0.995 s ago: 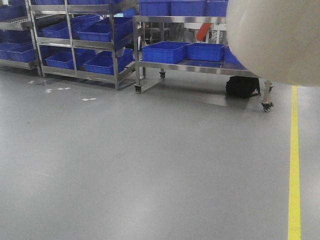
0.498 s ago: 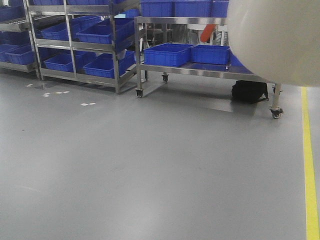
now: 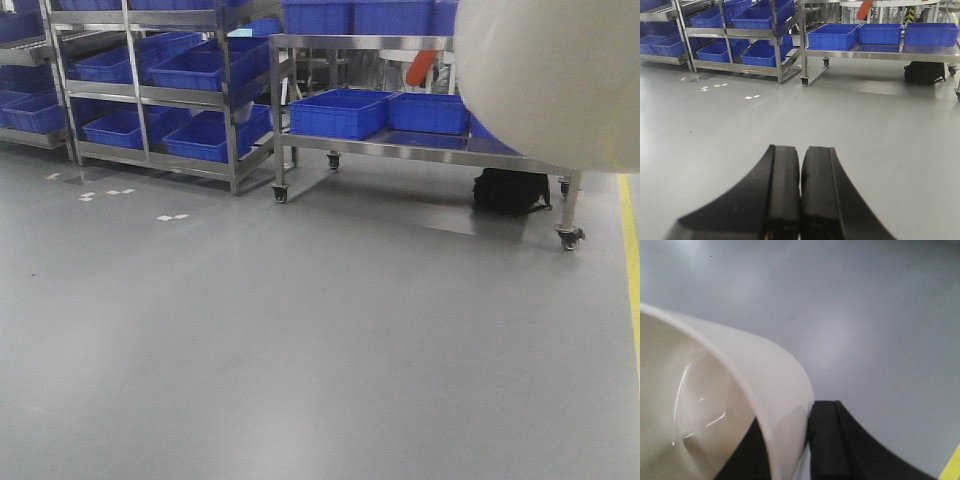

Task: Move white bin to right shelf second layer
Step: 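Carry the bin in the right gripper while driving across the floor, then keep holding the bin in the right gripper while turning past the crate racks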

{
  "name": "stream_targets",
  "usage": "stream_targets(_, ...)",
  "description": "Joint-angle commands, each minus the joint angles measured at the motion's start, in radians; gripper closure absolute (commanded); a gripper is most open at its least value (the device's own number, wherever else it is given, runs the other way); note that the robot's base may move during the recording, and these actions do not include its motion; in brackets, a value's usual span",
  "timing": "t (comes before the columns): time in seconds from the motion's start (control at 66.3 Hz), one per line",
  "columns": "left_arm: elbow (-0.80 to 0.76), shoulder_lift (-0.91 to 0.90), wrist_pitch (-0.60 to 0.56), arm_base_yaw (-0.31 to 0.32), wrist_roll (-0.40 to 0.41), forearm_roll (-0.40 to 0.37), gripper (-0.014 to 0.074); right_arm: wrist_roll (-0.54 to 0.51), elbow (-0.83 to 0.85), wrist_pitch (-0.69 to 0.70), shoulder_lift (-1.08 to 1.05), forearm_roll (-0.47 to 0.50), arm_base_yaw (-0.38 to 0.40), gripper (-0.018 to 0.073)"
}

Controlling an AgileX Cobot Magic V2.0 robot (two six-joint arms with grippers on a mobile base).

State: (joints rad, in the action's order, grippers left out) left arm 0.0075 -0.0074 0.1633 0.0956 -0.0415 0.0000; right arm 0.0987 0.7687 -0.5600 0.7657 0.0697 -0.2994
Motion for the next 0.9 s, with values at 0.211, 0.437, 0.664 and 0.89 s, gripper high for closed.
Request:
stream_targets(0.211,0.037,-0.003,-0.086,0.006,0.003,0.0,0.0512,-0.003,0.032,0.099,-0.01,0.0,0.0,0.0507)
stream_targets(0.437,0.037,-0.003,-0.086,0.006,0.003,0.0,0.0512,-0.003,0.032,0.099,-0.01,0.0,0.0,0.0507)
stream_targets(0.664,0.037,-0.003,-0.086,0.006,0.003,0.0,0.0512,-0.003,0.032,0.099,-0.01,0.0,0.0,0.0507)
stream_targets(0.89,0.037,-0.003,-0.086,0.006,0.003,0.0,0.0512,-0.003,0.032,0.099,-0.01,0.0,0.0,0.0507)
